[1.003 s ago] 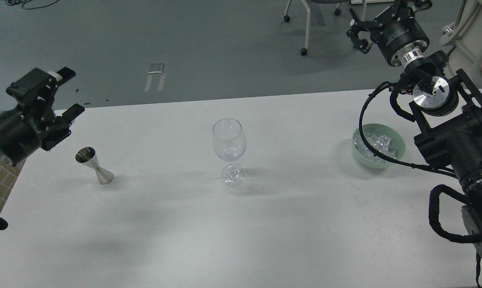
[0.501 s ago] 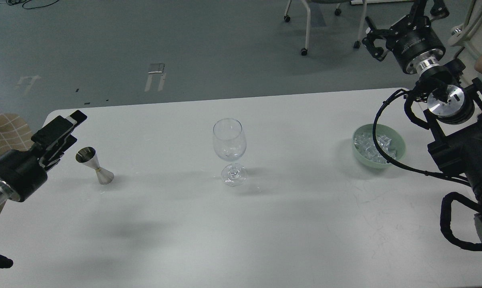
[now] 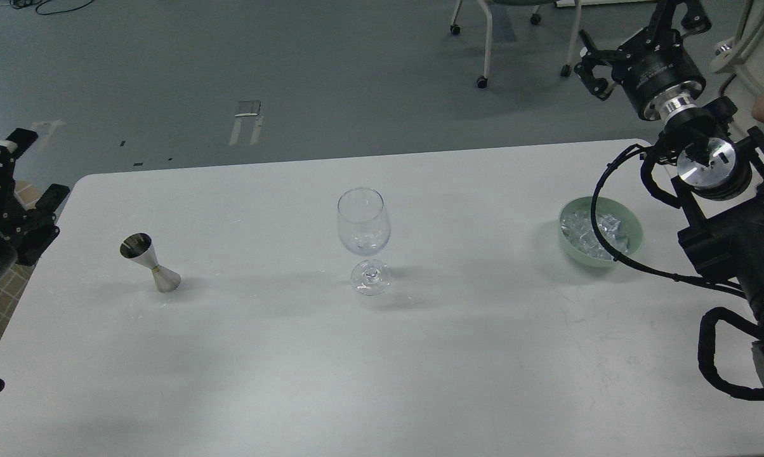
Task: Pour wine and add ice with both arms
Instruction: 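Move the left gripper down toward the silver jigger, then close the left gripper around the silver jigger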
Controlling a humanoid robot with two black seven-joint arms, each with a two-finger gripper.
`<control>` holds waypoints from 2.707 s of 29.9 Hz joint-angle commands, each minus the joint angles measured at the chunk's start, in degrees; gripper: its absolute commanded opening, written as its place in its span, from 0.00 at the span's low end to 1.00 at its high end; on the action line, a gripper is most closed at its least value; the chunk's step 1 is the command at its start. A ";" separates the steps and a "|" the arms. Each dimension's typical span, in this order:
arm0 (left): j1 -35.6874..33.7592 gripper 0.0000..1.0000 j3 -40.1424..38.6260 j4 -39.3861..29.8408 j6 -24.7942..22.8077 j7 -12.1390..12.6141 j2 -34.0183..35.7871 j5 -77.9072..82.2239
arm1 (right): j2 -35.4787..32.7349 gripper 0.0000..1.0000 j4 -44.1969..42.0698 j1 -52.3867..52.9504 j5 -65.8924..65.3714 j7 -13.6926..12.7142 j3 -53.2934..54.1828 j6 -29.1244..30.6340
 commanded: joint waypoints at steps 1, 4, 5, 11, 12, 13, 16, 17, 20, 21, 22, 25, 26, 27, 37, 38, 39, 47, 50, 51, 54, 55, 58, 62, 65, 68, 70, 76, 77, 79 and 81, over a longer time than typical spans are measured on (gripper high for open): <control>-1.29 0.98 -3.63 1.25 0.18 2.51 -6.72 -13.63 | -0.12 1.00 -0.04 -0.09 0.00 -0.05 0.00 -0.09; -1.47 0.98 -6.01 1.25 0.18 2.51 -12.26 -18.41 | 0.06 1.00 0.05 -0.35 0.00 0.03 0.00 -0.17; -1.56 0.98 -6.89 1.08 0.10 2.94 -15.16 -19.55 | 0.14 1.00 0.05 -0.35 0.00 0.03 -0.09 -0.17; 0.19 0.97 -11.89 -2.26 -0.69 9.25 -26.86 -23.94 | 0.14 1.00 -0.04 -1.41 0.00 0.03 -0.18 0.00; 0.90 0.97 -12.69 -2.70 -1.13 10.84 -28.10 -25.27 | 0.14 1.00 -0.04 -1.58 0.00 0.03 -0.09 0.00; 2.21 0.97 -13.31 -3.05 -2.44 13.64 -30.11 -27.63 | 0.06 1.00 -0.04 -1.84 0.00 0.03 -0.09 0.00; 3.19 0.97 -13.58 -3.06 -5.34 14.99 -33.63 -29.14 | -0.03 1.00 -0.04 -2.11 0.00 0.03 -0.09 0.00; 3.36 0.97 -13.58 -3.06 -5.88 14.82 -34.52 -29.06 | -0.03 1.00 -0.04 -2.28 0.00 0.03 -0.09 0.00; 6.52 0.96 -13.40 -3.14 -9.65 14.29 -37.69 -28.88 | 0.06 1.00 0.14 -3.87 0.00 0.03 -0.09 0.00; 7.05 0.95 -13.40 -3.14 -10.44 14.11 -38.04 -28.88 | 0.06 1.00 0.14 -4.13 0.00 0.03 -0.09 0.00; 7.40 0.90 -13.32 -3.14 -11.06 13.94 -38.39 -28.71 | -0.03 1.00 0.14 -4.65 0.00 0.12 -0.09 0.00; 7.58 0.87 -12.70 -2.97 -10.89 13.67 -38.31 -28.53 | -0.12 1.00 0.14 -5.19 0.00 0.12 -0.09 0.00; 7.58 0.87 -12.53 -2.79 -10.72 13.67 -38.22 -28.53 | -0.03 1.00 0.14 -5.19 0.00 0.12 -0.09 0.00; 7.58 0.88 -12.44 -2.71 -10.45 13.59 -38.31 -28.53 | -0.03 1.00 0.14 -5.19 0.00 0.21 -0.09 0.00; 8.46 0.71 -9.27 -3.23 -2.99 13.76 -38.92 -28.00 | 1.02 1.00 0.14 -5.27 0.00 0.30 -0.09 -0.35; 8.37 0.71 -9.19 -3.41 -0.11 13.50 -39.53 -27.92 | 1.02 1.00 0.14 -5.27 0.00 0.30 -0.09 -0.35; 7.94 0.70 -8.92 -4.02 4.27 13.41 -39.62 -27.74 | 1.02 1.00 0.14 -5.27 0.00 0.30 -0.09 -0.35; 6.70 0.66 -8.48 -9.12 23.12 13.85 -39.62 -27.56 | 1.11 1.00 0.14 -5.27 0.00 0.30 -0.09 -0.35; 6.88 0.65 -6.12 -10.79 27.32 13.94 -39.62 -27.48 | 1.20 1.00 0.14 -5.27 0.00 0.30 -0.09 -0.44; 6.88 0.65 -4.63 -10.88 30.04 13.59 -39.62 -27.48 | 1.20 1.00 0.14 -5.27 0.00 0.30 -0.09 -0.44; 6.70 0.65 -3.47 -10.79 35.93 13.41 -39.62 -27.22 | 1.11 1.00 0.14 -5.19 0.00 0.30 -0.09 -0.44; 6.62 0.65 -3.21 -10.79 37.17 13.41 -39.62 -27.13 | 1.02 1.00 0.14 -5.19 0.00 0.30 -0.09 -0.44; 6.35 0.70 -1.37 -10.79 40.61 13.32 -39.62 -26.43 | 0.85 1.00 -0.04 -5.27 -0.09 0.30 -0.09 -0.44; 4.25 0.76 -1.71 -10.27 40.79 12.88 -39.62 -26.16 | 1.11 1.00 -0.04 -5.36 -0.09 0.30 -0.09 -0.52; 3.11 0.76 -1.45 -8.86 40.79 10.08 -39.62 -26.16 | 1.20 1.00 0.05 -5.45 -0.09 0.30 -0.09 -0.53; 2.57 0.76 -1.45 -7.29 40.35 9.89 -39.62 -26.25 | 1.20 1.00 0.13 -5.54 0.00 0.21 -0.09 -0.87; 1.88 0.76 -1.71 -6.14 40.00 9.80 -39.62 -26.25 | 1.11 1.00 0.05 -5.45 0.00 0.21 -0.09 -1.23; -1.73 0.71 -1.89 -1.05 39.82 9.63 -39.62 -26.33 | 1.02 1.00 0.05 -5.54 -0.09 0.21 -0.09 -1.40; -2.69 0.71 -1.89 0.01 39.39 9.72 -39.62 -26.33 | 1.02 1.00 -0.04 -5.54 -0.09 0.21 -0.18 -1.40; -3.40 0.70 -1.89 0.89 38.51 9.72 -39.62 -26.33 | 1.02 1.00 -0.04 -5.63 -0.18 0.21 -0.18 -1.40; -4.28 0.68 -1.89 2.12 37.11 9.72 -39.62 -26.77 | 1.02 1.00 -0.04 -5.54 -0.18 0.12 -0.18 -1.49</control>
